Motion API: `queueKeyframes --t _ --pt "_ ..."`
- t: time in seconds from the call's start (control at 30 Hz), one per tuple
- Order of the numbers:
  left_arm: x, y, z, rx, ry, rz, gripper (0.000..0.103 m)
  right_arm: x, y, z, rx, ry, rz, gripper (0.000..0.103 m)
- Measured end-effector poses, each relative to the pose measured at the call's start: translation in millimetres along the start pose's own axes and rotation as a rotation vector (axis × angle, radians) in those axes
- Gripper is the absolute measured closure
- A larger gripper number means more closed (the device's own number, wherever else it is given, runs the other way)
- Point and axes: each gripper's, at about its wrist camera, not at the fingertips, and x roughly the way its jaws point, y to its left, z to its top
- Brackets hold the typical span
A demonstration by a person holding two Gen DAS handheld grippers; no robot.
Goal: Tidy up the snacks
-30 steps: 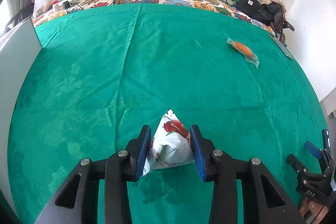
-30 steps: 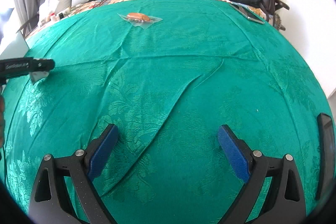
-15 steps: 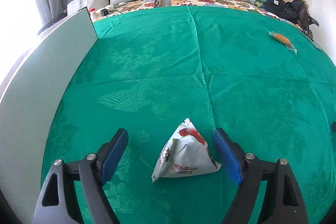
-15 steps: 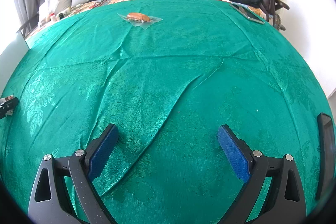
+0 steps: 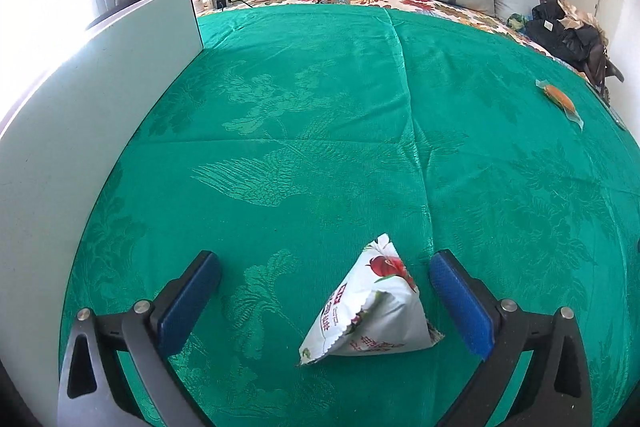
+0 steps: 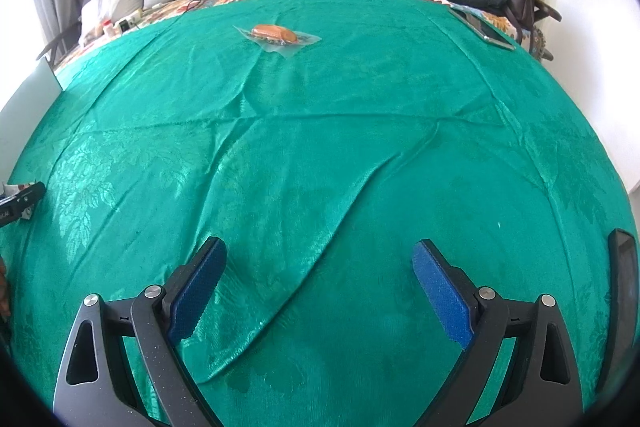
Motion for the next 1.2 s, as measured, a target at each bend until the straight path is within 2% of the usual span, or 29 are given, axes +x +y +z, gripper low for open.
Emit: queueKeyframes --t 0.13,0.2,0.33,0.43,0.47,0.5,0.53,0.6,0.63,0.7,0.77,0.93,0.97,1.03,1.07,1.13,1.17,1.2 --pt "0.1 -0.1 -0.1 0.001 0.0 0.002 0.0 31.9 -5.6 67.6 -0.055 -0.029 0.101 0.007" --pt "0.2 -0.2 0.4 0.001 0.0 0.002 0.0 56.1 0.2 101.1 -0.128 -0.034 0.104 0.007" --pt "0.2 -0.1 0.2 0.001 0.0 0.001 0.0 115.5 25.3 153.5 -0.285 0.093 0.091 0.008" --pt "0.3 0.0 0.1 0.001 0.0 0.001 0.0 146.0 36.9 170.8 -0.352 0.155 0.045 0.008" --pt "0.3 0.0 0.1 0.001 0.0 0.001 0.0 154.6 35.7 173.1 -0.349 0.186 0.015 0.009" --pt "0.0 -0.3 0.7 0.001 0.0 0.001 0.0 156.4 31.1 175.4 -0.306 0.197 0.049 0.01" --pt "0.1 -0.3 0.7 0.001 0.0 0.001 0.0 157.7 25.0 176.6 -0.244 0.221 0.093 0.016" --pt "-0.1 -0.2 0.6 0.001 -0.001 0.001 0.0 148.9 16.7 173.8 -0.181 0.202 0.097 0.056" --pt "-0.6 -0.9 0.2 0.001 -0.001 0.002 0.0 144.0 15.0 168.9 -0.162 0.201 0.097 0.064" --pt "-0.3 -0.9 0.2 0.001 -0.001 0.002 0.0 133.0 14.0 158.1 -0.142 0.204 0.099 0.066" --pt "-0.6 -0.8 0.1 0.001 -0.001 0.002 0.0 115.1 13.2 147.4 -0.099 0.195 0.138 0.078" --pt "-0.6 -0.8 0.0 0.001 -0.001 0.001 0.0 69.7 16.8 92.8 0.089 0.258 0.389 0.078" --pt "-0.5 -0.8 0.0 0.001 -0.001 0.001 0.0 62.8 16.2 78.4 0.147 0.287 0.449 0.078" --pt "-0.6 -0.8 -0.1 0.001 -0.001 0.001 0.0 51.6 9.6 48.9 0.328 0.352 0.624 0.078" --pt "-0.5 -0.8 0.0 0.001 -0.001 0.001 0.0 47.3 6.0 35.6 0.403 0.377 0.673 0.078" --pt "-0.6 -0.7 -0.2 0.001 -0.001 0.001 0.0 42.1 -3.5 16.8 0.498 0.393 0.673 0.078" --pt "-0.5 -0.7 -0.1 0.001 -0.001 0.001 0.0 40.0 -8.7 12.4 0.509 0.387 0.639 0.074" --pt "-0.8 -0.6 -0.2 0.001 -0.001 0.001 0.0 36.5 -13.8 10.6 0.496 0.373 0.569 0.072"
